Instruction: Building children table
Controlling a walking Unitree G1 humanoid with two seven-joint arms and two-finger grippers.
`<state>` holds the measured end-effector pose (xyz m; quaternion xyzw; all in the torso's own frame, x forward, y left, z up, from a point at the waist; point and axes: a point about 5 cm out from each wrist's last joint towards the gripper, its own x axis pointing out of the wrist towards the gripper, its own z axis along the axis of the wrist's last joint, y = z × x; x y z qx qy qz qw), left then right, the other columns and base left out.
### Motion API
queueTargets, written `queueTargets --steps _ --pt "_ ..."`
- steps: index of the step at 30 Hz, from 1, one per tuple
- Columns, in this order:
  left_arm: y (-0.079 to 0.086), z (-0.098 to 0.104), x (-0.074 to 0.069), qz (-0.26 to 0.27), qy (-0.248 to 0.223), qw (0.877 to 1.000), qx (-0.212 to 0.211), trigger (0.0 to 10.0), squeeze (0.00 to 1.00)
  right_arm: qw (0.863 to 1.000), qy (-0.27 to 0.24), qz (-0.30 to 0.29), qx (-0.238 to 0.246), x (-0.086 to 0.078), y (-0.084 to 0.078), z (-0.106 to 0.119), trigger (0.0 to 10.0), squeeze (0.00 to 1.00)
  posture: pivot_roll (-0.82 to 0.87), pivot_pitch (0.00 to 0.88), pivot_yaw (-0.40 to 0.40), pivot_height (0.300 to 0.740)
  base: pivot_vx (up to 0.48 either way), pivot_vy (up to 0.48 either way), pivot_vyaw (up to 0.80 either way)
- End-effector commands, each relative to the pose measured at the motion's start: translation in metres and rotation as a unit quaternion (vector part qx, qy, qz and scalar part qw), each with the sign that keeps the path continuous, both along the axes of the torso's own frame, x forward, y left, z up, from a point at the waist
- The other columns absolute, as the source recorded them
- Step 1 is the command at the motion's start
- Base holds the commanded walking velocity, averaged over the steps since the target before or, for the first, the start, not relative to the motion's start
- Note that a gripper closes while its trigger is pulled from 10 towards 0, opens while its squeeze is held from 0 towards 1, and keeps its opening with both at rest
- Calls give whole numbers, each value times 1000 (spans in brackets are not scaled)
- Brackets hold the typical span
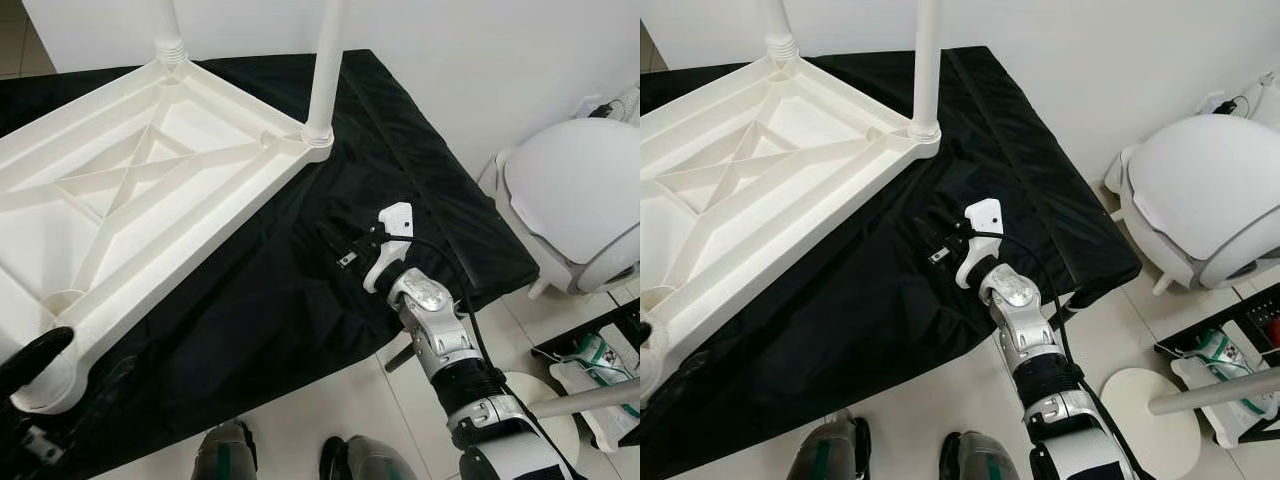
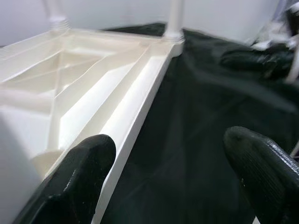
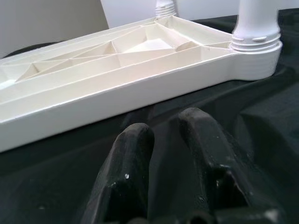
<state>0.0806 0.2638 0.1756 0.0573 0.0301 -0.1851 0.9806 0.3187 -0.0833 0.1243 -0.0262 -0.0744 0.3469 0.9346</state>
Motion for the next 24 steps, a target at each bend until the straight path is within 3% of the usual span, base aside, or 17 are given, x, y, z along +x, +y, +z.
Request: queueTargets --steps 1,11,14,18,20,24 --pt "20 -7 -11 50 20 998 19 10000 0 1000 0 4 -6 1 0 -2 10000 0 267 96 -72 740 0 0 0" --pt "53 -3 -21 88 21 994 55 10000 0 1000 -2 11 -9 3 3 -4 10000 0 271 99 -69 740 0 0 0" --pt "70 -1 -24 112 28 990 75 10000 0 1000 -2 12 -8 3 4 -5 10000 0 273 99 -66 740 0 0 0" --pt "78 0 -26 119 33 989 86 10000 0 1000 -2 12 -8 2 4 -6 10000 0 274 101 -67 740 0 0 0" --pt "94 0 -32 132 49 984 107 10000 0 1000 -2 12 -8 2 4 -7 10000 0 275 103 -66 740 0 0 0" --pt "107 -5 -34 140 76 979 126 10000 0 1000 -1 12 -9 2 3 -8 10000 0 276 102 -63 740 0 0 0"
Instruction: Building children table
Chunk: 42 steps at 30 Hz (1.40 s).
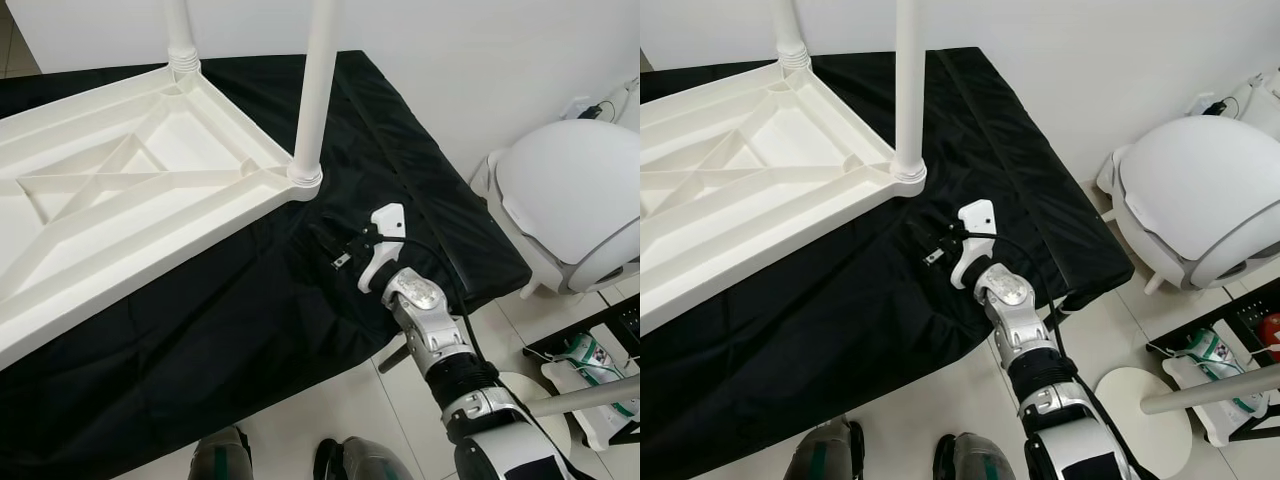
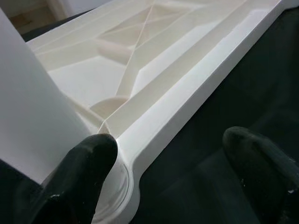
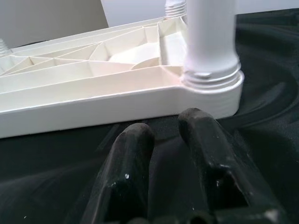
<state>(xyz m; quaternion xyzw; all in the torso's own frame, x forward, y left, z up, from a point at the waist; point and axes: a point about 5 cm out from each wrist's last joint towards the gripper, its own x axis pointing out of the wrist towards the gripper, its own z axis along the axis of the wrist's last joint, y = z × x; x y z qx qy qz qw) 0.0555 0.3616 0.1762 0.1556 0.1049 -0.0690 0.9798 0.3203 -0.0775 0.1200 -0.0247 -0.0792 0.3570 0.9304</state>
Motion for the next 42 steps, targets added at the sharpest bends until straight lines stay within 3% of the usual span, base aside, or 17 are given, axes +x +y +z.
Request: queueTargets --steps 1,10,16,21,23,26,27,29,30,31,33,34,36,37,38,42 --pt "9 -5 -9 28 26 999 11 10000 0 1000 2 1 -11 1 -3 -3 10000 0 276 102 -63 740 0 0 0" --pt "16 -9 -16 53 40 997 30 10000 0 1000 3 6 -11 -1 -1 -5 10000 0 295 101 -77 740 0 0 0" --pt "56 -4 -42 171 35 983 57 10000 0 1000 7 16 -11 -1 4 -7 10000 0 323 104 -99 740 0 0 0" --pt "65 -5 -47 198 37 977 66 10000 0 1000 7 18 -11 -1 5 -7 10000 0 330 104 -105 740 0 0 0" --pt "79 -6 -48 254 37 962 91 10000 0 1000 7 23 -9 -1 8 -7 10000 0 338 103 -112 740 0 0 0" --pt "101 -6 -30 344 31 926 155 10000 0 1000 8 29 -7 -1 12 -6 10000 0 335 100 -115 740 0 0 0" --pt "101 -6 -30 344 31 926 155 10000 0 1000 8 29 -7 -1 12 -6 10000 0 335 100 -115 740 0 0 0" --pt "104 -5 -17 361 17 918 167 10000 0 1000 8 30 -6 -1 13 -6 10000 0 327 97 -116 740 0 0 0" --pt "103 -4 -4 362 3 917 168 10000 0 1000 6 30 -5 -1 13 -5 10000 0 314 93 -113 740 0 0 0" --pt "103 -4 -4 362 3 917 168 10000 0 1000 6 30 -5 -1 13 -5 10000 0 314 93 -113 740 0 0 0" --pt "101 -4 20 372 -22 913 166 10000 0 1000 3 26 -3 1 12 -3 10000 0 308 92 -112 740 0 0 0" --pt "101 -4 20 372 -22 913 166 10000 0 1000 3 26 -3 1 12 -3 10000 0 308 92 -112 740 0 0 0" --pt "92 -2 49 360 -49 918 157 10000 0 1000 0 17 0 2 10 -1 10000 0 283 88 -103 740 0 0 0" --pt "92 -2 49 360 -49 918 157 10000 0 1000 0 17 0 2 10 -1 10000 0 283 88 -103 740 0 0 0" --pt "85 0 70 350 -67 923 148 10000 0 1000 -1 10 3 2 9 -1 10000 0 269 89 -98 740 0 0 0" --pt "76 3 86 334 -86 929 137 10000 0 1000 -2 3 7 2 8 -1 10000 0 256 92 -90 740 0 0 0"
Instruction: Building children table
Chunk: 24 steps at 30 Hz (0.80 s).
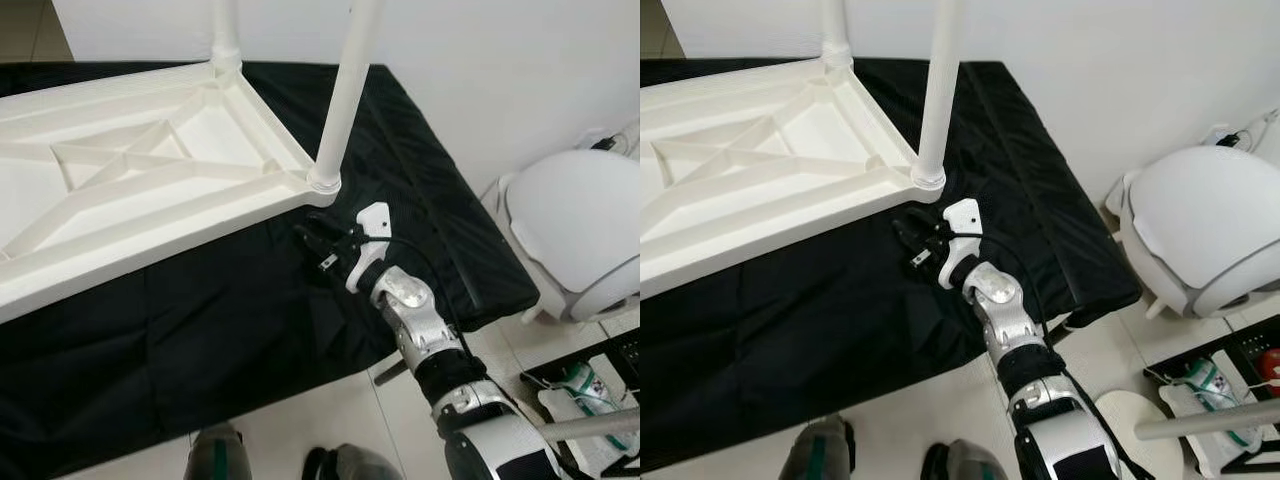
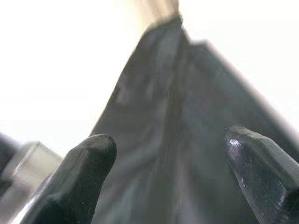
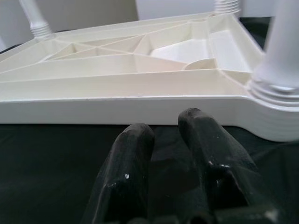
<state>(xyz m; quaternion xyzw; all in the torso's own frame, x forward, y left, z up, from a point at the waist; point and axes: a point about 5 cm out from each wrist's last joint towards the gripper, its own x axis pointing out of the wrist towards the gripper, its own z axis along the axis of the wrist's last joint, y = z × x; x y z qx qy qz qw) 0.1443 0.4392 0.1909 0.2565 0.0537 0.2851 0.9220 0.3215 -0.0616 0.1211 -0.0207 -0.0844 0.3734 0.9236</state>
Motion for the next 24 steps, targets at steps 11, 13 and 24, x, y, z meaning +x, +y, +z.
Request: queueTargets --steps 11,13,24 --pt "-42 -4 29 -107 14 994 2 10000 0 1000 3 -29 5 -1 -13 -3 10000 0 244 107 -77 740 0 0 0" --pt "-48 -3 31 -121 17 993 8 10000 0 1000 4 -30 5 -1 -14 -3 10000 0 245 107 -78 740 0 0 0" --pt "-127 2 45 -293 4 956 -18 10000 0 1000 4 -29 6 2 -10 -1 10000 0 254 106 -79 740 0 0 0"
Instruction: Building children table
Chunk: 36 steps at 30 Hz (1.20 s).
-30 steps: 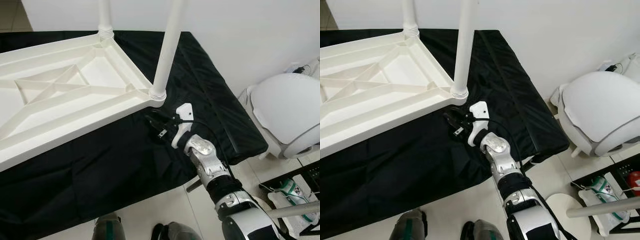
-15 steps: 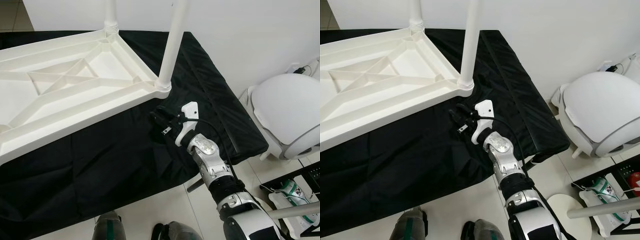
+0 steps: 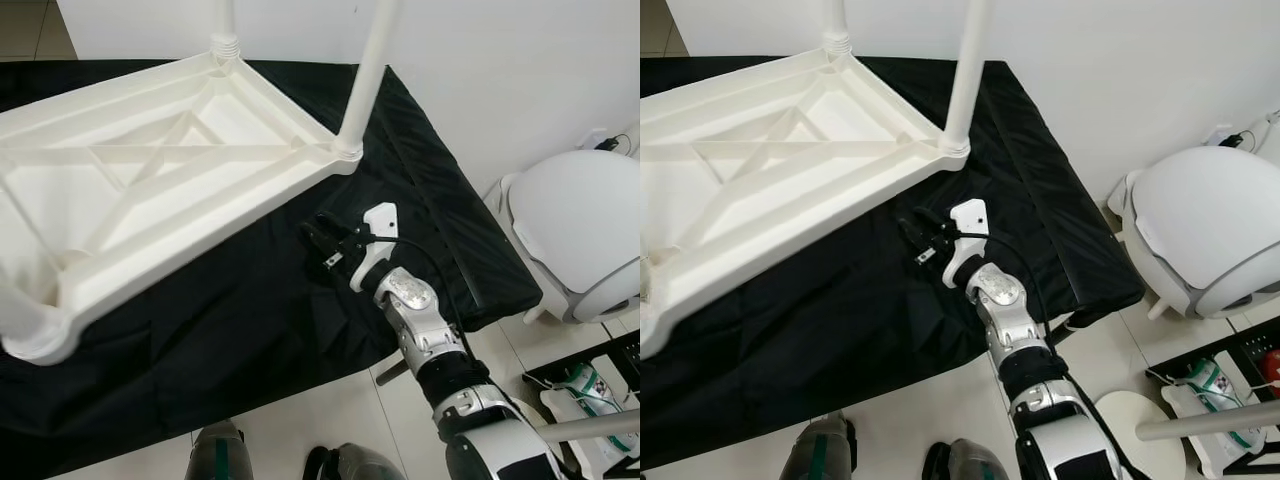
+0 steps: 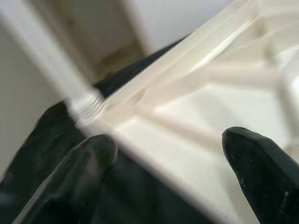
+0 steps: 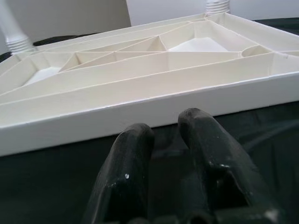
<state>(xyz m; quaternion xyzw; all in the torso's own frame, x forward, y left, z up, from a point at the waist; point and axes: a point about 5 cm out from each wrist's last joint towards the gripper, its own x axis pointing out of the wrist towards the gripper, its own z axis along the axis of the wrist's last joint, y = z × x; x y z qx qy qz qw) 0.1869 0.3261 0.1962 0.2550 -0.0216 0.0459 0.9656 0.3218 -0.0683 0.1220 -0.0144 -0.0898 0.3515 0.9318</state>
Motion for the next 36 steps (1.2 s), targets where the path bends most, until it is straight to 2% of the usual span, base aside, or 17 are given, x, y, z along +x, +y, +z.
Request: queueTargets --steps 1,2,4,6,9,11,14,31,33,36 --pt "-20 -4 4 -52 18 998 -13 10000 0 1000 7 -7 -4 2 -4 -2 10000 0 254 106 -79 740 0 0 0" --pt "-20 -4 4 -52 18 998 -13 10000 0 1000 7 -7 -4 2 -4 -2 10000 0 254 106 -79 740 0 0 0" --pt "-34 -4 7 -83 20 996 -17 10000 0 1000 9 -8 -4 4 -4 -1 10000 0 254 106 -78 740 0 0 0" --pt "-39 -4 8 -93 20 995 -19 10000 0 1000 9 -8 -4 4 -3 -1 10000 0 254 106 -78 740 0 0 0" --pt "-62 -4 14 -126 18 991 -37 10000 0 1000 7 -14 -3 8 -5 2 10000 0 253 105 -76 740 0 0 0" --pt "-62 -4 14 -126 18 991 -37 10000 0 1000 7 -14 -3 8 -5 2 10000 0 253 105 -76 740 0 0 0" --pt "-76 -7 17 -145 20 988 -49 10000 0 1000 6 -19 -2 9 -5 3 10000 0 248 102 -73 740 0 0 0" --pt "-82 -13 17 -152 45 986 -56 10000 0 1000 8 -29 -3 8 -8 1 10000 0 228 90 -68 740 0 0 0" --pt "-87 -12 19 -158 45 985 -60 10000 0 999 19 -49 -3 12 -9 1 10000 0 224 86 -68 740 0 0 0" --pt "-92 -13 23 -166 45 983 -68 10000 0 992 49 -119 -22 22 -14 -4 10000 0 218 80 -71 740 0 0 0"
